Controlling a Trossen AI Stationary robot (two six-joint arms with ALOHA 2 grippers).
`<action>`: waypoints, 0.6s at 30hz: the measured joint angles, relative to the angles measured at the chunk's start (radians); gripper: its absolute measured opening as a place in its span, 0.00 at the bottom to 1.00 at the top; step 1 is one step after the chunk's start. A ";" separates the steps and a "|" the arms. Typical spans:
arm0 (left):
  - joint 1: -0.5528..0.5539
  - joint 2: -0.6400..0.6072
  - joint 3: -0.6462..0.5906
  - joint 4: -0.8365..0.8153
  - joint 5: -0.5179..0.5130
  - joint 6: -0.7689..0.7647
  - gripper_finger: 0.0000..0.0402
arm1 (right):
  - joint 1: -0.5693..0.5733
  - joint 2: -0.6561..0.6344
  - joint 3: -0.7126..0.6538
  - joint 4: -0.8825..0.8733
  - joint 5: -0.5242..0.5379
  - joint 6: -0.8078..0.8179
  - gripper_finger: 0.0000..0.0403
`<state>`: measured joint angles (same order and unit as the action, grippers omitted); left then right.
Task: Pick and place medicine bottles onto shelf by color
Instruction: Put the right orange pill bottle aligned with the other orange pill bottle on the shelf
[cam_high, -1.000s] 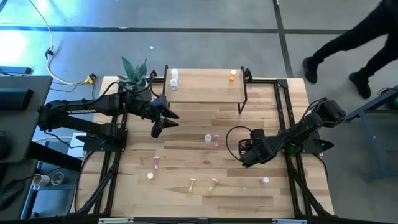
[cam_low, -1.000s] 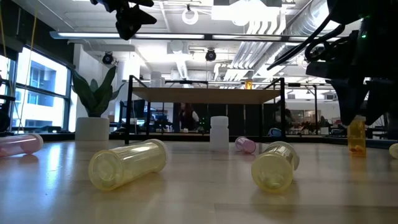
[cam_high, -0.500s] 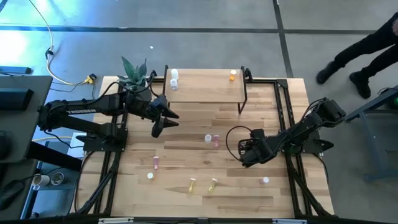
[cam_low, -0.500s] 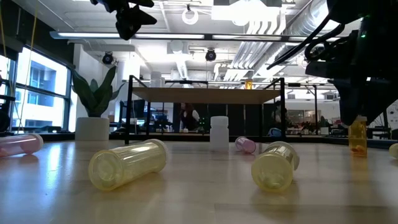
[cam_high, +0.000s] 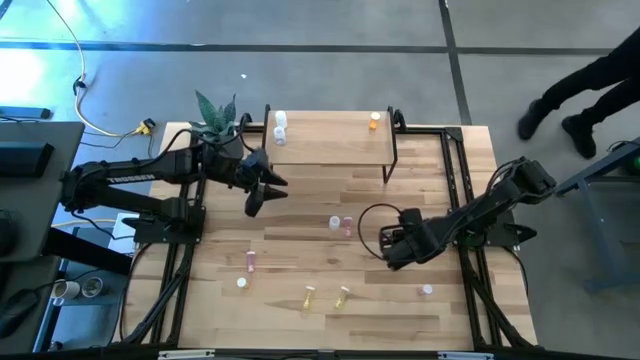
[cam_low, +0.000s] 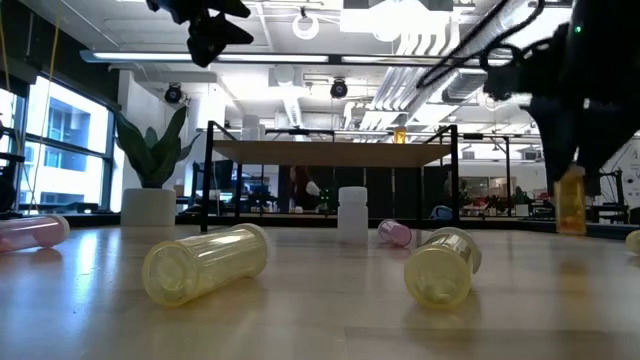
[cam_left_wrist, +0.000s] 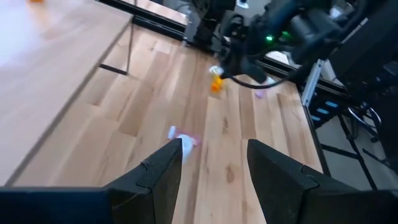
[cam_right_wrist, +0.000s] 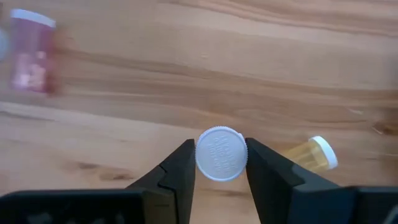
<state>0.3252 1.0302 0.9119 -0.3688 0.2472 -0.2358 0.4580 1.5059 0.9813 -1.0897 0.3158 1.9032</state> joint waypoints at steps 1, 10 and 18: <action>0.006 0.000 0.000 0.002 0.000 0.000 0.43 | 0.000 0.000 0.019 -0.012 0.001 -0.002 0.29; 0.064 0.000 0.000 0.022 0.000 0.002 0.43 | -0.069 0.000 0.219 -0.117 0.006 -0.174 0.29; 0.095 0.000 0.000 0.032 0.001 0.003 0.43 | -0.259 0.000 0.350 -0.154 0.019 -0.537 0.29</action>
<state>0.4207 1.0306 0.9123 -0.3367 0.2481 -0.2329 0.1992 1.5059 1.3317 -1.2437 0.3344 1.3663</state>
